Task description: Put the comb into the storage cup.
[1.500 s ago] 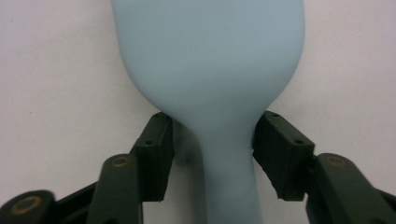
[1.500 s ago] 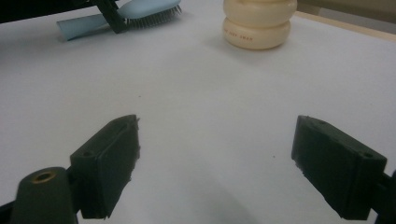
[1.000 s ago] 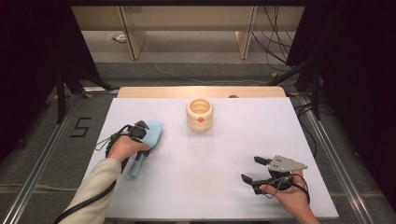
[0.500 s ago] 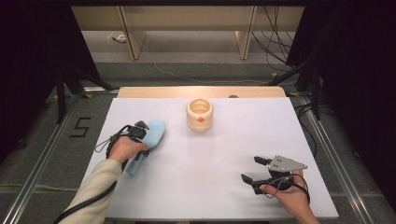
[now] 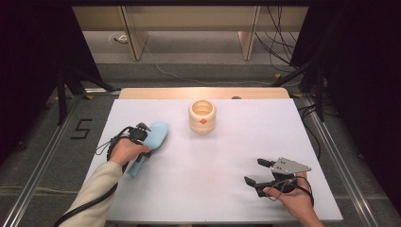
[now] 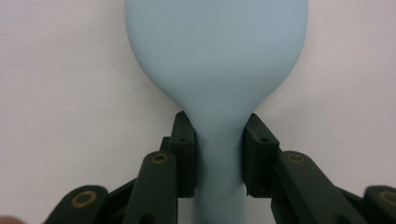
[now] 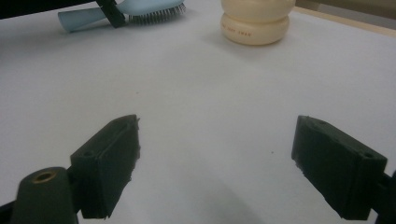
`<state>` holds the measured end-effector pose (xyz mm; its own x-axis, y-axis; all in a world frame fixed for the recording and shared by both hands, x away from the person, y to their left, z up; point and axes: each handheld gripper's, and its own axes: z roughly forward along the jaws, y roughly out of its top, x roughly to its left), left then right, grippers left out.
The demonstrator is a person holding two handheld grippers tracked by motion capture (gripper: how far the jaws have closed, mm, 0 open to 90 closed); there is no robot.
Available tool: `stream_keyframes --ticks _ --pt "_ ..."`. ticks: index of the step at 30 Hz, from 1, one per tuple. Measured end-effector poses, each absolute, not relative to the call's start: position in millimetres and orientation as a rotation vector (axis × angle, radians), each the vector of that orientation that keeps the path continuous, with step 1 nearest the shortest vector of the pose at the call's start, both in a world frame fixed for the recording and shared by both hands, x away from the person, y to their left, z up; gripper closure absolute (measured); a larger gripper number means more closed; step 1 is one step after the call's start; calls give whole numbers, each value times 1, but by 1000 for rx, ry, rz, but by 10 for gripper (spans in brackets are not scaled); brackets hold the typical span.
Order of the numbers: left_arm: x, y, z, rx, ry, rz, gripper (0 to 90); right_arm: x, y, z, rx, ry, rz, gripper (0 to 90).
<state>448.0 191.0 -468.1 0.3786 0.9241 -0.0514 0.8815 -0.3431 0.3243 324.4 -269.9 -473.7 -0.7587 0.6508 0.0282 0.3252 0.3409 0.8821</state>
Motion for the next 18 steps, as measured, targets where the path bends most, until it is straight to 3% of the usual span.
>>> stream_keyframes --ticks 18 --pt "446 200 -466 2323 1494 257 694 324 -270 -474 866 2283 1389 162"
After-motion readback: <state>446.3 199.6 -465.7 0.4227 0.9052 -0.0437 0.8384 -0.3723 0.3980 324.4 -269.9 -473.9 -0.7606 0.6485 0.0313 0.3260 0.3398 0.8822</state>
